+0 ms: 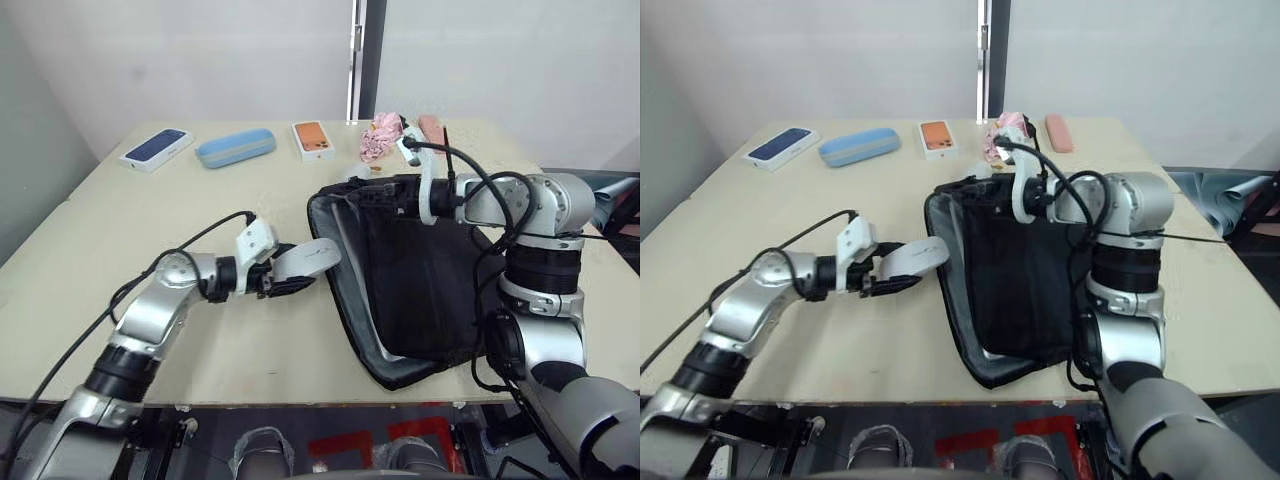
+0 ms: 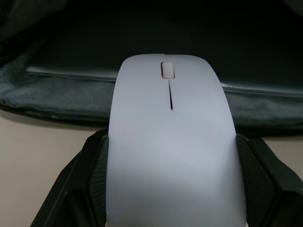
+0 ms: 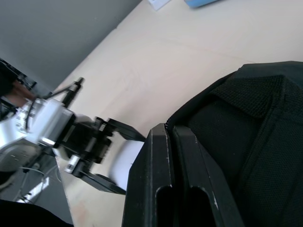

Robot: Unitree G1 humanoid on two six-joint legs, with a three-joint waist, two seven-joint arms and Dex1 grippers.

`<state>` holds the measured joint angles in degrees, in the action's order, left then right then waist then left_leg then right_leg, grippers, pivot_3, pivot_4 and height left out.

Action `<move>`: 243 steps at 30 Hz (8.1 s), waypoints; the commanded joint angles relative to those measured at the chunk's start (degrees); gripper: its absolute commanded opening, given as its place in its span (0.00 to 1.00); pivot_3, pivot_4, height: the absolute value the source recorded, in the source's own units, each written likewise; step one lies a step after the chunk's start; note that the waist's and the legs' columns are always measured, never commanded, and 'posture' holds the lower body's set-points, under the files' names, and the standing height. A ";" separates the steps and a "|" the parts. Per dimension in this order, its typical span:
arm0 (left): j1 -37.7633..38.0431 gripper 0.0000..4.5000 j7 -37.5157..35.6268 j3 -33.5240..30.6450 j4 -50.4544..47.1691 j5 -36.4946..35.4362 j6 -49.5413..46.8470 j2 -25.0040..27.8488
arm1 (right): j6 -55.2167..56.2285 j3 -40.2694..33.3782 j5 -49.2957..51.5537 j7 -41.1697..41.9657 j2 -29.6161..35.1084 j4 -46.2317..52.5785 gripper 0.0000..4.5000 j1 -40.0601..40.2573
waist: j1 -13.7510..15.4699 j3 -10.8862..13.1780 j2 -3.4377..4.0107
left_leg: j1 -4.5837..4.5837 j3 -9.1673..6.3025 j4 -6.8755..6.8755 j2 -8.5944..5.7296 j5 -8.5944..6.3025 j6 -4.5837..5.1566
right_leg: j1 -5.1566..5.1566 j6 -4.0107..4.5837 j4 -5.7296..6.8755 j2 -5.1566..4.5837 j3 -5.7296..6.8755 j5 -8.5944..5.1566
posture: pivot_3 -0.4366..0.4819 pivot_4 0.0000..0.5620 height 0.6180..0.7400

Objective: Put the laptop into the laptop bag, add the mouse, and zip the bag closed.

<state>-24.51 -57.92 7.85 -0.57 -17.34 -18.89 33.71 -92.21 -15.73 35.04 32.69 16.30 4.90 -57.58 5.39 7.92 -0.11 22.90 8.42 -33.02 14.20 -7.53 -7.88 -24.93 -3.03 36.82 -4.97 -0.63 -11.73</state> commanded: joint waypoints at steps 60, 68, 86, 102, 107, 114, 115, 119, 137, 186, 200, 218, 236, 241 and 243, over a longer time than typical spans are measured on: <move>-16.65 0.61 1.89 4.41 24.25 8.82 8.45 -19.48 | -0.28 -4.53 11.59 -4.37 -1.48 1.20 0.00 -2.10 | 0.77 0.01 -0.01 | 0.15 -0.14 -0.05 -0.03 0.05 0.10 | 0.03 0.02 -0.04 -0.08 0.18 0.00 | 0.48 0.27 1.00; -21.29 0.61 3.60 4.77 34.37 10.92 10.86 -24.41 | -0.28 -4.21 13.66 -5.16 -1.97 1.87 0.00 -1.80 | 0.74 0.01 -0.01 | 0.16 -0.15 -0.04 -0.04 0.07 0.13 | 0.03 0.02 -0.06 -0.08 0.19 0.01 | 0.48 0.27 1.00; -12.31 0.98 -0.30 0.15 16.02 5.30 5.51 -16.17 | 0.25 -3.00 14.33 -6.15 -1.34 1.84 0.00 -0.20 | 0.60 0.02 0.01 | 0.20 -0.18 0.02 -0.02 0.05 0.11 | 0.01 0.03 -0.11 -0.07 0.25 0.00 | 0.48 0.27 1.00; 14.72 0.98 -5.68 -25.54 -10.51 -11.65 -22.79 17.36 | 14.63 28.24 12.30 19.20 9.62 2.59 0.00 5.74 | 0.12 0.11 0.15 | 0.21 -0.32 0.20 0.04 0.00 -0.12 | 0.04 0.08 -0.28 -0.02 0.48 -0.12 | 0.48 0.27 1.00; 21.51 0.98 -4.79 -31.66 -11.65 -13.23 -23.22 19.08 | 21.80 37.32 9.09 28.91 14.95 4.39 0.00 7.05 | 0.31 0.10 0.13 | 0.27 -0.41 0.21 0.04 -0.01 -0.09 | 0.11 0.08 -0.42 -0.03 0.58 -0.11 | 0.48 0.27 1.00; 25.84 1.00 -2.43 -35.92 -13.63 -15.41 -24.00 18.64 | 28.70 37.43 4.92 30.50 15.89 3.47 0.35 9.69 | 0.19 0.09 0.10 | 0.24 -0.42 0.02 0.05 -0.16 0.19 | 0.08 0.10 -0.13 -0.04 0.53 -0.11 | 0.48 0.27 1.00; 26.09 1.00 -2.40 -36.09 -13.75 -15.61 -23.95 18.76 | 29.02 37.19 4.72 30.78 16.37 3.71 0.44 10.01 | 0.18 0.08 0.10 | 0.22 -0.42 0.01 0.05 -0.16 0.20 | 0.10 0.10 -0.12 -0.05 0.52 -0.11 | 0.48 0.27 1.00; 25.25 1.00 -2.31 -36.95 -12.43 -15.83 -22.39 18.96 | 30.62 34.78 4.28 31.58 20.04 4.99 0.75 12.11 | 0.21 0.07 0.08 | 0.20 -0.42 -0.03 0.05 -0.16 0.22 | 0.11 0.11 -0.07 -0.05 0.51 -0.11 | 0.48 0.27 1.00; 21.51 1.00 -11.28 -42.94 -0.98 -16.85 -21.33 32.30 | 63.84 7.76 -12.00 37.05 51.82 -12.29 0.99 23.86 | 0.07 0.05 -0.01 | 0.20 -0.26 -0.20 -0.01 -0.19 0.50 | 0.11 0.11 -0.11 -0.11 0.35 -0.11 | 0.48 0.27 1.00; -13.60 1.00 -7.06 -13.30 22.18 -5.52 -12.37 13.95 | 51.09 -2.44 22.49 30.08 32.05 24.53 0.99 34.80 | 1.10 -0.03 -0.13 | 0.10 -0.23 -0.78 -0.06 -0.18 0.70 | 0.33 0.27 0.35 -0.30 0.32 -0.11 | 0.48 0.27 1.00; -31.08 1.00 -9.28 -3.72 55.94 6.42 2.64 -4.90 | 54.16 -2.54 19.70 26.39 33.13 28.78 0.99 41.54 | 1.47 -0.03 -0.15 | 0.26 -0.32 -0.70 -0.07 -0.15 0.75 | 0.29 0.22 0.24 -0.29 0.43 -0.10 | 0.48 0.27 1.00; -34.51 0.08 -11.25 -5.20 66.41 10.27 6.82 -7.50 | 55.34 -2.30 18.14 24.14 34.80 29.18 1.00 42.65 | 2.53 -0.03 -0.15 | 0.20 -0.38 -0.72 -0.12 -0.16 0.76 | 0.42 0.22 0.20 -0.37 0.48 -0.09 | 0.48 0.27 1.00; -29.70 0.01 5.64 -15.43 64.33 7.42 15.95 -4.37 | 51.90 6.39 7.40 21.93 38.35 16.64 1.00 39.97 | 0.95 0.02 -0.15 | 0.24 -0.45 -0.56 -0.10 -0.17 0.71 | 0.44 0.19 -0.02 -0.32 0.56 -0.09 | 0.48 0.27 1.00; -27.11 0.01 6.07 -18.15 61.28 5.76 15.03 -1.50 | 45.07 6.59 9.06 22.33 40.11 14.57 1.00 40.06 | 0.62 0.04 -0.12 | 0.25 -0.43 -0.23 -0.10 -0.17 0.66 | 0.42 0.16 -0.30 -0.30 0.63 -0.08 | 0.48 0.27 1.00; -24.23 0.01 5.41 -19.50 58.74 4.87 13.99 0.78 | 34.91 5.67 14.53 22.77 43.21 16.25 1.00 43.20 | 0.62 0.03 -0.13 | 0.32 -0.42 -0.10 -0.11 -0.17 0.67 | 0.43 0.17 -0.57 -0.30 0.68 -0.08 | 0.48 0.27 1.00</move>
<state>-50.16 -52.69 -9.05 61.61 -11.05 -4.41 31.26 -50.39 -8.25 45.10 54.70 57.19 18.74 -16.37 6.01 7.96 -0.24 23.22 8.01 -33.06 14.09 -7.70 -7.21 -24.47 -2.87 36.14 -5.26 0.06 -11.80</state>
